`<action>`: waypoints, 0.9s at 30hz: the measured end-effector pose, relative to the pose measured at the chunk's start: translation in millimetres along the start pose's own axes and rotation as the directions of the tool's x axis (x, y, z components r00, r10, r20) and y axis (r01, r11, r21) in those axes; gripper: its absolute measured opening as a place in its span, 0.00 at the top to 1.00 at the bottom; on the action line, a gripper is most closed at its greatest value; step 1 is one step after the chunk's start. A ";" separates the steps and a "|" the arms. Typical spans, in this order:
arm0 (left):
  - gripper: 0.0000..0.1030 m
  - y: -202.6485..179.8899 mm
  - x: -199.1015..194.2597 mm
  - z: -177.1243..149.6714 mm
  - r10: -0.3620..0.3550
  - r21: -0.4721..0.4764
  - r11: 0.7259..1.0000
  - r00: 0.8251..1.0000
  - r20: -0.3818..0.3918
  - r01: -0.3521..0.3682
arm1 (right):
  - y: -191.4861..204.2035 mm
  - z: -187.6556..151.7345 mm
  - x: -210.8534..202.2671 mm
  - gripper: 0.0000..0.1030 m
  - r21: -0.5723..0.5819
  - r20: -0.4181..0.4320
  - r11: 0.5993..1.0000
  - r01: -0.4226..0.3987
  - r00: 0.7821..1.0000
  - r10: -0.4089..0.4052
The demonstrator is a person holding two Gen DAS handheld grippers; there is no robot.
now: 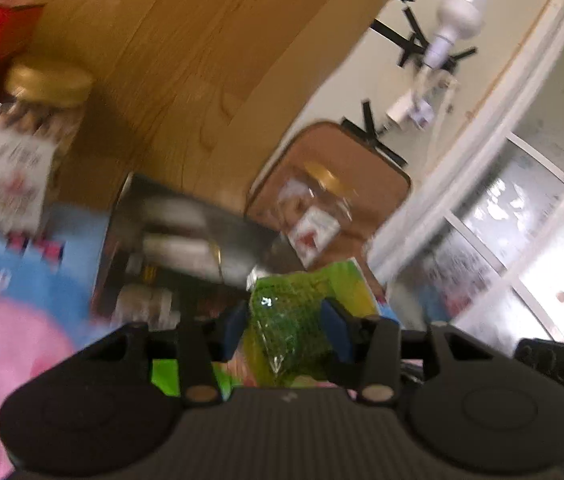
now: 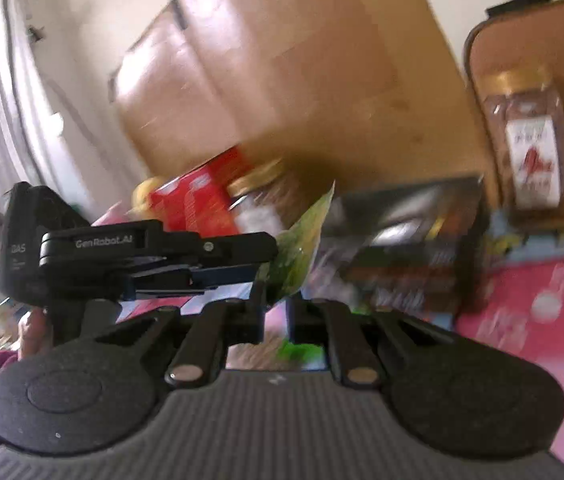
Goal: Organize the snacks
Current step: 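Drop the green seaweed bag into the black box with the left tool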
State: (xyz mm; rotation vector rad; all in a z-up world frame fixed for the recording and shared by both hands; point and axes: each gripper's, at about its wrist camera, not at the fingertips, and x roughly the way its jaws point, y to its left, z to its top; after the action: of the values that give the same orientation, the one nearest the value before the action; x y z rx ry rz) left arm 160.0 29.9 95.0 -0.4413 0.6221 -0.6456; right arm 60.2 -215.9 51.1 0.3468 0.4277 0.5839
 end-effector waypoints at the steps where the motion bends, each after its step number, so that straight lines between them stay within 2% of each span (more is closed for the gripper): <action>1: 0.58 0.7 12.0 8.4 0.011 0.002 1.000 1.000 0.009 -0.011 | -6.9 9.6 8.9 0.88 0.009 0.002 1.000 0.016 1.000 -0.016; 4: 0.56 5.3 46.7 27.0 0.059 -0.011 0.998 0.998 0.032 -0.059 | -21.3 28.4 31.8 0.83 -0.015 0.015 0.995 0.094 0.995 -0.094; 6: 0.53 9.2 62.5 30.8 0.112 -0.021 0.994 0.993 0.039 -0.111 | -27.6 33.5 43.9 0.71 -0.062 0.020 0.981 0.185 0.983 -0.184; 7: 0.53 10.5 66.4 30.6 0.136 -0.029 0.990 0.990 0.036 -0.135 | -29.7 34.5 47.8 0.57 -0.087 0.029 0.965 0.247 0.969 -0.245; 8: 0.53 13.4 65.5 28.7 0.142 -0.047 0.989 0.989 0.033 -0.141 | -31.6 33.3 46.0 0.55 -0.098 0.049 0.952 0.291 0.957 -0.288; 9: 0.53 17.2 59.8 24.6 0.116 -0.067 0.991 0.992 0.038 -0.114 | -32.7 31.3 39.6 0.55 -0.094 0.060 0.949 0.299 0.954 -0.295; 12: 0.50 18.5 34.7 6.5 0.052 -0.073 0.996 0.997 0.063 -0.047 | -38.0 18.5 5.3 0.55 -0.026 0.092 0.968 0.251 0.965 -0.248; 15: 0.49 17.5 11.4 -15.1 -0.015 -0.073 0.997 0.998 0.061 0.019 | -33.7 -2.0 -15.5 0.55 -0.005 0.052 0.987 0.162 0.985 -0.162; 18: 0.46 20.4 -6.4 -42.5 -0.039 -0.092 0.995 0.999 0.030 0.041 | -20.1 -28.5 -10.6 0.39 -0.064 -0.050 0.991 0.121 0.991 -0.125; 20: 0.46 23.2 -13.0 -56.4 -0.022 -0.115 0.993 1.000 0.003 0.022 | -10.9 -43.0 -0.7 0.22 -0.104 -0.094 0.987 0.120 0.987 -0.130; 21: 0.46 25.6 -16.2 -63.0 -0.014 -0.129 0.992 1.000 -0.012 0.013 | -7.5 -46.9 6.0 0.21 -0.115 -0.111 0.987 0.114 0.986 -0.127; 23: 0.46 30.0 -22.1 -73.9 0.008 -0.149 0.989 0.999 -0.039 -0.014 | -3.7 -54.3 19.7 0.19 -0.141 -0.162 0.986 0.093 0.980 -0.115; 25: 0.46 33.7 -28.7 -82.3 0.025 -0.157 0.987 0.998 -0.052 -0.033 | -2.0 -60.9 30.5 0.21 -0.179 -0.190 0.975 0.128 0.968 -0.162; 27: 0.46 36.1 -34.3 -89.1 0.031 -0.170 0.985 0.997 -0.064 -0.042 | -3.3 -64.5 39.1 0.48 -0.185 -0.228 0.971 0.150 0.955 -0.191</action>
State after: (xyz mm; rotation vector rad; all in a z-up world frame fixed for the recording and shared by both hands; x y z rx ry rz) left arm 95.2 62.1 23.2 -0.5707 0.7454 -0.5744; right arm 60.3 -182.9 -16.8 0.0754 0.6355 0.4902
